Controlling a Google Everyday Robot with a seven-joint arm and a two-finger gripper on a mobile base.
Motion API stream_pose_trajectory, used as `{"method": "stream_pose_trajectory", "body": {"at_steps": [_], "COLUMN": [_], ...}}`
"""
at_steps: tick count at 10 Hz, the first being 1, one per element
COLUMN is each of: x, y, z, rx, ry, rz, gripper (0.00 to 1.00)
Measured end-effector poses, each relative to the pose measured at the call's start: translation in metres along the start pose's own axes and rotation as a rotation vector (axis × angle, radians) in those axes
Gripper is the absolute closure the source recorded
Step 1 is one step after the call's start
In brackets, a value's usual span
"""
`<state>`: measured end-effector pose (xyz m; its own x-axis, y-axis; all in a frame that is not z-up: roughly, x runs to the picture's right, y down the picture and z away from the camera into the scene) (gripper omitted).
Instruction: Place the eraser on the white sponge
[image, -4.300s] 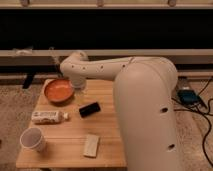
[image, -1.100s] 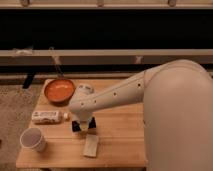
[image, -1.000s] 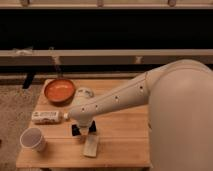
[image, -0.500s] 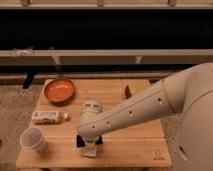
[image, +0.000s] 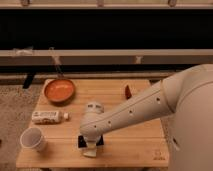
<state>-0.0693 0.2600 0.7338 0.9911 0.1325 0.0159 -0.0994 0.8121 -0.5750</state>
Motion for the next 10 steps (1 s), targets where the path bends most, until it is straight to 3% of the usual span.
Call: {"method": "stream_pose_trajectory", "body": {"at_steps": [1,2,7,10], "x": [0.001,0.001,-0.001,-0.009], "y": [0.000,0.000,0.003,-0.012], "z": [0.001,0.002,0.000,-0.015], "rx": [-0.006,-0.010,-0.022,0.011], "ry": [0.003,0.003,-0.004,-0.027], "rz": [0.002,0.003,-0.005,-0.009], "gripper": [0.24,0.20,0.20,0.20]}}
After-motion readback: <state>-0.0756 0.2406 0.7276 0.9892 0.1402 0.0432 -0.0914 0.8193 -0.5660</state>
